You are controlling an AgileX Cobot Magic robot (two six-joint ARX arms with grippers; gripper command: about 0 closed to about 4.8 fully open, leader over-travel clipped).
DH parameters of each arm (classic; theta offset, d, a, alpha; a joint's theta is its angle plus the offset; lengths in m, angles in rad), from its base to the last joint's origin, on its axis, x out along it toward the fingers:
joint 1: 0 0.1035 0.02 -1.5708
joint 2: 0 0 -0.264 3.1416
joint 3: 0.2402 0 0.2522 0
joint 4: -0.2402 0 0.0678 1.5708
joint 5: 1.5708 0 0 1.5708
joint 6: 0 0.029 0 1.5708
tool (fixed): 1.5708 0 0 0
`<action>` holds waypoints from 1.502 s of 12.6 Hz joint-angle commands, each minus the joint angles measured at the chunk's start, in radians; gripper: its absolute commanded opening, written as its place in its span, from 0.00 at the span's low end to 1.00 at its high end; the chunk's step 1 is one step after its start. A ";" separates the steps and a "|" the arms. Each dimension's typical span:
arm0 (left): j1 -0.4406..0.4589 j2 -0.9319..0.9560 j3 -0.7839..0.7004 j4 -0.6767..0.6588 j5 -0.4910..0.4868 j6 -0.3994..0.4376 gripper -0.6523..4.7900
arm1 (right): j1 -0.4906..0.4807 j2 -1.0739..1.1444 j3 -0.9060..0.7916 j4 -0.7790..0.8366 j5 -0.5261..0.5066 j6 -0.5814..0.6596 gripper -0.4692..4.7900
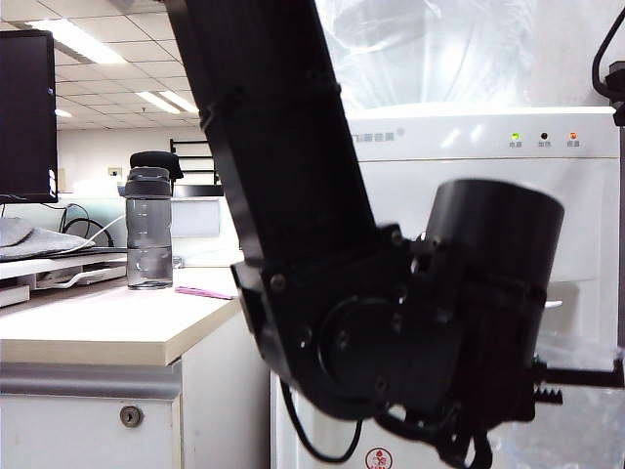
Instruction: Pick up the plastic mug from the left desk, go to the cold water outlet of the water dispenser, press the vertical switch to get some water, then put the mug back on the desk.
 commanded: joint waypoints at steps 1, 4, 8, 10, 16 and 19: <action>-0.003 -0.022 0.005 0.059 -0.007 0.004 0.11 | 0.000 -0.002 0.004 0.015 0.003 -0.002 0.09; -0.003 -0.025 0.005 0.059 -0.007 0.006 0.11 | 0.000 -0.002 0.004 0.015 0.005 -0.002 0.09; -0.003 -0.026 0.005 0.059 -0.007 0.010 0.11 | 0.000 -0.002 0.004 0.015 0.005 -0.002 0.09; -0.005 -0.026 0.005 0.060 -0.007 0.018 0.11 | 0.000 -0.002 0.004 0.016 0.006 -0.002 0.09; -0.008 -0.029 0.005 0.074 -0.006 0.031 0.11 | 0.000 -0.003 0.005 0.023 0.024 -0.002 0.09; -0.014 -0.041 0.005 0.076 0.003 0.024 0.11 | 0.000 -0.003 0.005 0.023 0.024 -0.002 0.09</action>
